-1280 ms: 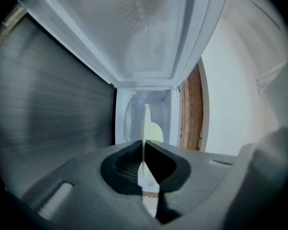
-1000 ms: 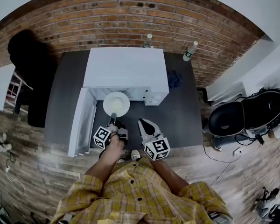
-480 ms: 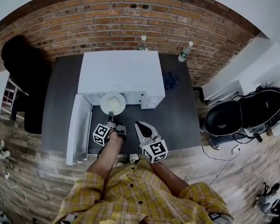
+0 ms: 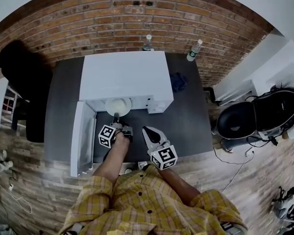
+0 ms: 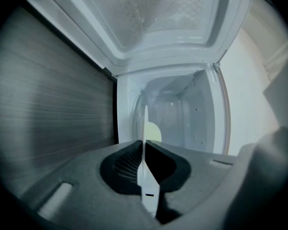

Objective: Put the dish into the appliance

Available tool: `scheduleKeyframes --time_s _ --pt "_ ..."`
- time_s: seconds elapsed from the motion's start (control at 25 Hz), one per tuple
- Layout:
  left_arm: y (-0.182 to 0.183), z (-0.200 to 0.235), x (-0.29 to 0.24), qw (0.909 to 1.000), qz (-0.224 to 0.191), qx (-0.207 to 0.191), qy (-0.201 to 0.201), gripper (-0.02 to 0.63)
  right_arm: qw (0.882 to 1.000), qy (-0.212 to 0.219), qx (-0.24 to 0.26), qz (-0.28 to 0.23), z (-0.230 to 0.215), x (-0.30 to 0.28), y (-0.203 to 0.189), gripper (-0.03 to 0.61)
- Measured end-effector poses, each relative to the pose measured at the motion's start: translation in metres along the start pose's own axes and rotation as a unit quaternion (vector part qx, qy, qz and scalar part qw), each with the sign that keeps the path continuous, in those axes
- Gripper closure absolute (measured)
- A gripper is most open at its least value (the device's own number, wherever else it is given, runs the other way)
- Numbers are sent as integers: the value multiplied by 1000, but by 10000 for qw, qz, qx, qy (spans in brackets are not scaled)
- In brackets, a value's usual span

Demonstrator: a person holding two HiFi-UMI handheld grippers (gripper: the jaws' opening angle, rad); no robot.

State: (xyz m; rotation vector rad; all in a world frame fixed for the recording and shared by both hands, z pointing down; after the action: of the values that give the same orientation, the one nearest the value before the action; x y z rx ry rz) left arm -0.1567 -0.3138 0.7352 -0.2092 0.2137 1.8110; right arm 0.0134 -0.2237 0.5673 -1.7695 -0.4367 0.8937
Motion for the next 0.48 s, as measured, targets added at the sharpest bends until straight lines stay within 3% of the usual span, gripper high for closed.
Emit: scheduleKeyframes --time_s 0.48 --pt "0 13 -23 9998 -175 126 -31 603 10000 2 -48 71 -9 -5 -2 573"
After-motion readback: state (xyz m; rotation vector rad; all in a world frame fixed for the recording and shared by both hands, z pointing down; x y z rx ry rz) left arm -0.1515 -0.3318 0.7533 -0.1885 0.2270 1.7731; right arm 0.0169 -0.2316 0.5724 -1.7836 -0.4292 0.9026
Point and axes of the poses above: the fingertips, and each gripper's own axes: x backward along the fingers, z to its left, y out of its top, the point moved 3 cm from there along x, backward along the fingers, and after that the axes turned 11 degrees about z, right-handed, at the moved point
